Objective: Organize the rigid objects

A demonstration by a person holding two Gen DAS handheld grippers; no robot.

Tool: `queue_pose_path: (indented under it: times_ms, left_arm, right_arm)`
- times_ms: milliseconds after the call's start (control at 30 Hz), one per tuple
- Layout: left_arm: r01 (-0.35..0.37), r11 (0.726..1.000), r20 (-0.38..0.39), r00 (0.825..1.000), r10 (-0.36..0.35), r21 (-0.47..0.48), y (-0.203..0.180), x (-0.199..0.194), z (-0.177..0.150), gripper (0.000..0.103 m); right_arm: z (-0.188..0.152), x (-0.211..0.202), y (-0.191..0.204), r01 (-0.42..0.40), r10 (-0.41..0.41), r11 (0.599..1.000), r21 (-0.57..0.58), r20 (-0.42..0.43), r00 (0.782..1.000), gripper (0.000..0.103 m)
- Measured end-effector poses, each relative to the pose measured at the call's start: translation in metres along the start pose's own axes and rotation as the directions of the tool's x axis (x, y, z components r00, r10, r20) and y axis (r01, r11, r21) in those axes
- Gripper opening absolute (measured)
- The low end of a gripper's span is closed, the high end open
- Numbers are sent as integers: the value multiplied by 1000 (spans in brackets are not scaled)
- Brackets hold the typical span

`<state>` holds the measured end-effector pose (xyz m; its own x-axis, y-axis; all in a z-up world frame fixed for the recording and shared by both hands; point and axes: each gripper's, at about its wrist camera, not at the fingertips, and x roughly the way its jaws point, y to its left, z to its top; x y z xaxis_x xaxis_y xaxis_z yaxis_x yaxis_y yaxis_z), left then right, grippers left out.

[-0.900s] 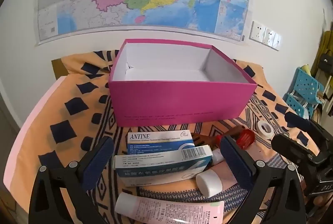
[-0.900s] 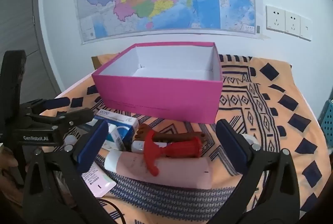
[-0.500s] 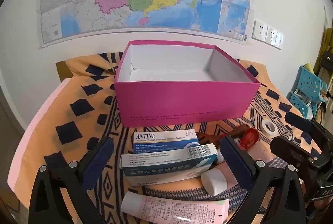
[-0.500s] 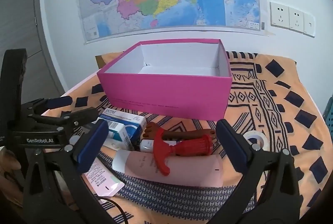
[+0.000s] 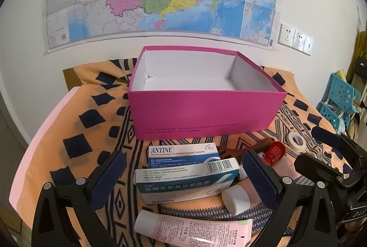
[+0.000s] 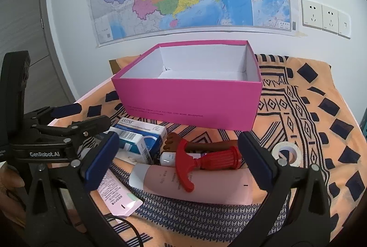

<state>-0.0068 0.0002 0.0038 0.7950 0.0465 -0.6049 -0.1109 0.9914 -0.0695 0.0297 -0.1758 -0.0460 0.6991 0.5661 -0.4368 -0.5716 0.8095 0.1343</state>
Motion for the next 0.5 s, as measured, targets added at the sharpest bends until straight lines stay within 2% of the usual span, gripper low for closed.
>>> queue_pose_path:
  times_ms: [500]
  left_arm:
    - [-5,1000,0,1000,5,4,0,-1,-4,103]
  right_arm:
    - [-1,0,2,-11,11,1000,0,-1,1000,103]
